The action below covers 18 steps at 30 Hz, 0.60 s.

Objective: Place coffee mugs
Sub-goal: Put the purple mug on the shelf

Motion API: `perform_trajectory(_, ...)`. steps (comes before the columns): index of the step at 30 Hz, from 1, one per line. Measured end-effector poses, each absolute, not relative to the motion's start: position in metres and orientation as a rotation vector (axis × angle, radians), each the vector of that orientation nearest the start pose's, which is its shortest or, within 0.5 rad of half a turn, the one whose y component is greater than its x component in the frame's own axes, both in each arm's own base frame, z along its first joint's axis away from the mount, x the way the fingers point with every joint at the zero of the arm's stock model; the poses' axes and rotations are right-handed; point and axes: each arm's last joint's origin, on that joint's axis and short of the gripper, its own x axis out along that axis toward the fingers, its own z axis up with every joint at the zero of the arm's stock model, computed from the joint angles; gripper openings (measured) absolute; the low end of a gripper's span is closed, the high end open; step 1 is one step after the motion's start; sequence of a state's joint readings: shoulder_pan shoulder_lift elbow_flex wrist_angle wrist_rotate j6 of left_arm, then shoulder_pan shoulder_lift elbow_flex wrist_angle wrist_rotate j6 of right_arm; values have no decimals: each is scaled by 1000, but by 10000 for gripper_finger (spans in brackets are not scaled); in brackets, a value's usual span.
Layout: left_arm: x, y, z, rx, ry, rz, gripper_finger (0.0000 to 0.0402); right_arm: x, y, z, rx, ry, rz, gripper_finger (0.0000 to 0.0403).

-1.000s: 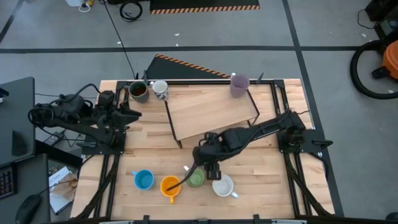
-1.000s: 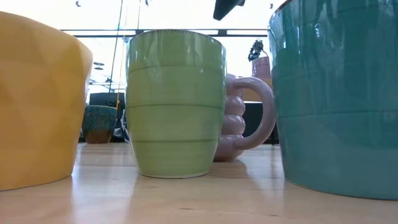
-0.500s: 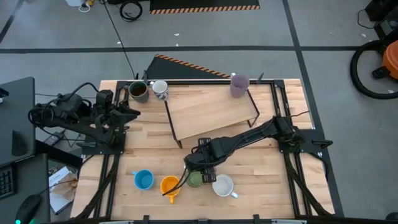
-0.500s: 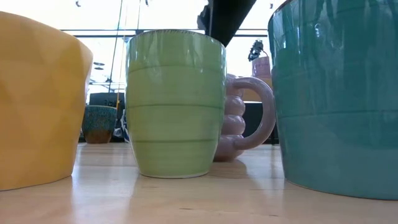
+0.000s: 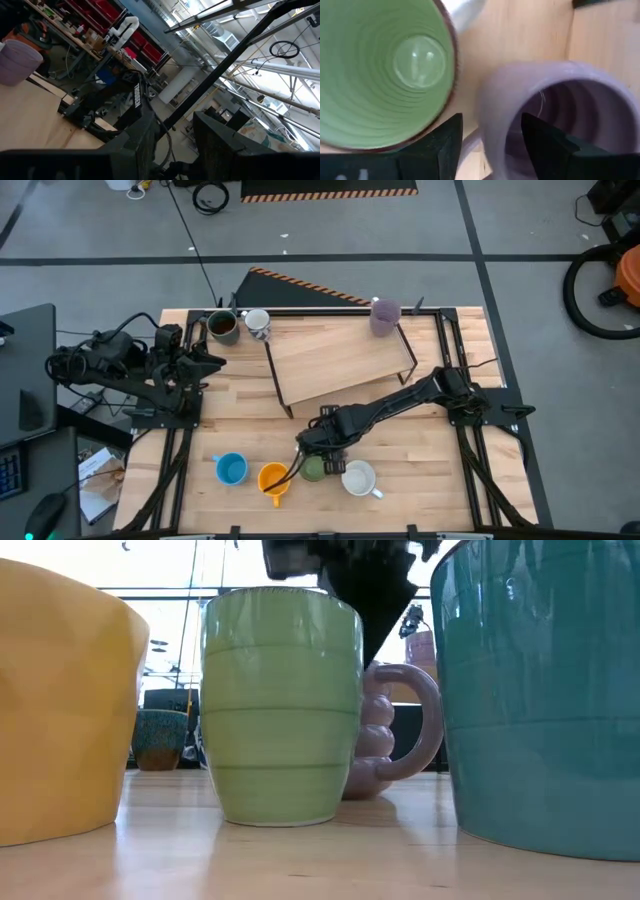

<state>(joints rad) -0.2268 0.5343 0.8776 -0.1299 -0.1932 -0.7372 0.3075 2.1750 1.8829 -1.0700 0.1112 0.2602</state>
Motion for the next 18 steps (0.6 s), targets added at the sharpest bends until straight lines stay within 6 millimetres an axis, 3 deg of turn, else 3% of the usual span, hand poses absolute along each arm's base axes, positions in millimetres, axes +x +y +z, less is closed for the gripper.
perform_trajectory(5, 96, -16, 397, -779, -188, -109, 142, 422, 123, 205, -23, 1352, -48, 181)
perform_trajectory(18, 96, -16, 397, -779, -187, -109, 142, 414, 124, 194, -7, 1438, -6, 61)
